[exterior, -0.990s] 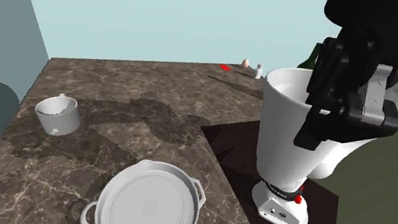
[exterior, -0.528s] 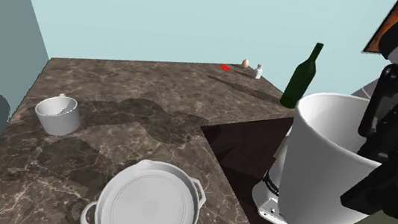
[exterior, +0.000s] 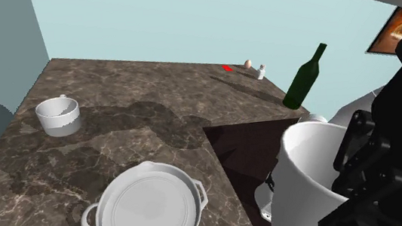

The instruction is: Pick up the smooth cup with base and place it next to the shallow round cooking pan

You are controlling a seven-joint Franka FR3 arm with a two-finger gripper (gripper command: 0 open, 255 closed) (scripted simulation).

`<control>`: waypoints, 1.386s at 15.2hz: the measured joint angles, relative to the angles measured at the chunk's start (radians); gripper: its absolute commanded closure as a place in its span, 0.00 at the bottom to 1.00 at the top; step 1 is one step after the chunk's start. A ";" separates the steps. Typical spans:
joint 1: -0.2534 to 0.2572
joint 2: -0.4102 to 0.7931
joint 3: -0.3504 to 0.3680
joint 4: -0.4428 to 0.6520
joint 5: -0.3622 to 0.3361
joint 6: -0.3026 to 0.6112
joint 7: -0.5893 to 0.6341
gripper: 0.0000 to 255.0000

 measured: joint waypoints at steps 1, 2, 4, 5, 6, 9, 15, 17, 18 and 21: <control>0.005 -0.010 -0.005 -0.021 0.004 0.012 -0.006 1.00; 0.012 -0.020 -0.012 -0.040 0.009 0.021 -0.011 1.00; 0.021 -0.037 -0.018 -0.078 0.017 0.044 -0.019 1.00; 0.024 -0.043 -0.020 -0.096 0.019 0.057 -0.024 1.00; 0.026 -0.048 -0.016 -0.113 0.022 0.071 -0.025 1.00; 0.040 -0.072 -0.022 -0.171 0.034 0.108 -0.037 1.00; 0.059 -0.107 -0.019 -0.274 0.055 0.181 -0.055 1.00; 0.064 -0.117 -0.019 -0.306 0.061 0.204 -0.063 1.00; 0.064 -0.118 -0.014 -0.318 0.064 0.215 -0.063 1.00; 0.072 -0.132 -0.006 -0.364 0.075 0.251 -0.069 1.00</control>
